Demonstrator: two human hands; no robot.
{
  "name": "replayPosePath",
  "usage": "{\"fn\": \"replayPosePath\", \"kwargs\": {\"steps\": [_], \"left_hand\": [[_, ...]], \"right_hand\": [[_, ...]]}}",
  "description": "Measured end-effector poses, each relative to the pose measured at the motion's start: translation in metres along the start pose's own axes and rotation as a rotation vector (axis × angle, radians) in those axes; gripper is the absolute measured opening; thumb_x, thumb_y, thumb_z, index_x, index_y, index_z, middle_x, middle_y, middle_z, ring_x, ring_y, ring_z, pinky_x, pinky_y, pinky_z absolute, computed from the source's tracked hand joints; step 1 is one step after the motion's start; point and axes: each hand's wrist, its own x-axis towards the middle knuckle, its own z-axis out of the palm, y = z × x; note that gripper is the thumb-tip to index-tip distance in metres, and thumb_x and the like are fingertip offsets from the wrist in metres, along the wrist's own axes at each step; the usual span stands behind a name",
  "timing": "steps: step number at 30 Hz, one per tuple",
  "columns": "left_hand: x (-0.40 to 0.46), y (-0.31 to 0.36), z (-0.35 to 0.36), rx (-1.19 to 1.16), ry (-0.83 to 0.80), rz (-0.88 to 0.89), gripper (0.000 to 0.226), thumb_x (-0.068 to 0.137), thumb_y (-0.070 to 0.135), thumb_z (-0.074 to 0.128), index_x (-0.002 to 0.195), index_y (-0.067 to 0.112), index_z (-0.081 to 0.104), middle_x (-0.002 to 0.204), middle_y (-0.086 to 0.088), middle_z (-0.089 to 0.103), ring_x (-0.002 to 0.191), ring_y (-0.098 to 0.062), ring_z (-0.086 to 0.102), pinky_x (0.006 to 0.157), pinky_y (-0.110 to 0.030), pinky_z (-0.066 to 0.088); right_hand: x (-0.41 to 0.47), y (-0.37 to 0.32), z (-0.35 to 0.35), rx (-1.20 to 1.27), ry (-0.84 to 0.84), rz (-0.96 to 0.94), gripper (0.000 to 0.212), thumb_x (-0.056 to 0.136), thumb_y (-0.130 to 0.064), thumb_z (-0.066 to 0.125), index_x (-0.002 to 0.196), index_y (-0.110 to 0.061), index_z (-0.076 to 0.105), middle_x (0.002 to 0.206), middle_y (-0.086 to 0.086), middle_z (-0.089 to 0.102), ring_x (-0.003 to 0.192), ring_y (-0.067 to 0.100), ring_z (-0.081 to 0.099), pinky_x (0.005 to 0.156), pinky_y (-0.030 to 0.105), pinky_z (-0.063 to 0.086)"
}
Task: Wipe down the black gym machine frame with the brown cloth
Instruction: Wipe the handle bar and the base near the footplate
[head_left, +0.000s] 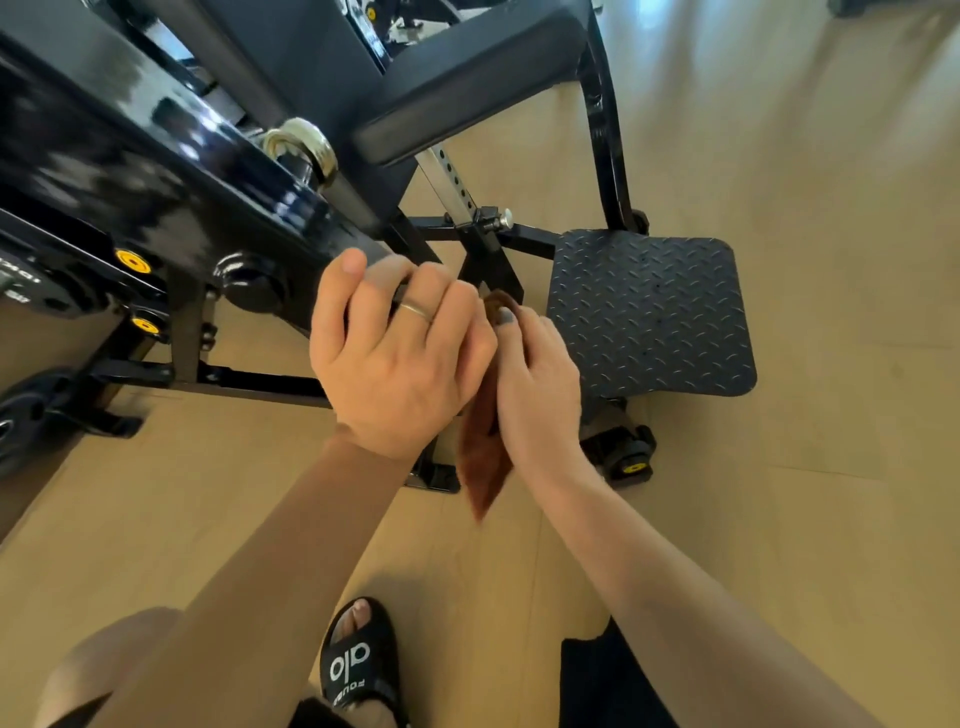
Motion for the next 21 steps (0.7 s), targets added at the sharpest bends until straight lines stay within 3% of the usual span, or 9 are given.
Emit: {"fn": "replayPosePath", "kwargs": {"steps": [4,9,12,15,18,21], "left_hand": [[-0.002,0.006,0.004,0.019,0.012,-0.031,0.016,0.083,0.022,0.058,0.069,0.015,0.064,0.076,-0.003,0.068,0.093,-0.022,0.055,0.118,-0.032,0.023],[-0.005,0.011,0.005,0.05,0.017,-0.06,0.012,0.083,0.02,0.058,0.074,0.014,0.064,0.086,-0.004,0.066,0.099,-0.023,0.055,0.121,-0.034,0.019],[-0.008,0.015,0.008,0.045,0.018,-0.068,0.009,0.083,0.02,0.06,0.078,0.014,0.066,0.094,-0.003,0.062,0.104,-0.024,0.055,0.124,-0.036,0.017],[-0.011,0.016,0.009,0.047,0.023,-0.092,0.014,0.081,0.022,0.06,0.074,0.016,0.07,0.084,-0.002,0.071,0.102,-0.023,0.057,0.122,-0.036,0.017],[-0.01,0.017,0.01,0.072,0.012,-0.109,0.018,0.081,0.024,0.058,0.07,0.018,0.071,0.079,0.0,0.073,0.102,-0.022,0.057,0.122,-0.035,0.015],[-0.01,0.017,0.008,0.092,-0.002,-0.111,0.019,0.084,0.024,0.057,0.073,0.019,0.071,0.078,0.0,0.074,0.101,-0.023,0.057,0.123,-0.035,0.014]], "right_hand": [[0.015,0.049,-0.019,0.108,-0.113,0.103,0.032,0.101,-0.049,0.048,0.113,-0.028,0.069,0.105,-0.005,0.07,0.1,0.018,0.068,0.093,0.046,0.056],[0.034,0.142,-0.059,0.033,-0.071,0.441,0.032,0.104,-0.044,0.052,0.128,-0.026,0.065,0.122,-0.001,0.065,0.111,0.022,0.065,0.101,0.047,0.054],[0.047,0.148,-0.063,-0.073,-0.038,0.537,0.03,0.106,-0.038,0.05,0.13,-0.024,0.062,0.126,-0.003,0.057,0.119,0.023,0.058,0.105,0.043,0.048],[0.033,0.107,-0.043,-0.089,0.0,0.474,0.028,0.106,-0.037,0.051,0.127,-0.025,0.065,0.121,-0.011,0.054,0.117,0.015,0.055,0.101,0.037,0.046],[0.012,0.056,-0.021,-0.01,-0.039,0.278,0.024,0.103,-0.046,0.049,0.114,-0.036,0.067,0.114,-0.021,0.056,0.112,0.007,0.055,0.097,0.036,0.045],[0.017,0.038,-0.019,-0.021,-0.119,0.191,0.028,0.104,-0.051,0.045,0.105,-0.035,0.069,0.106,-0.016,0.062,0.101,0.005,0.06,0.089,0.033,0.048]]}}
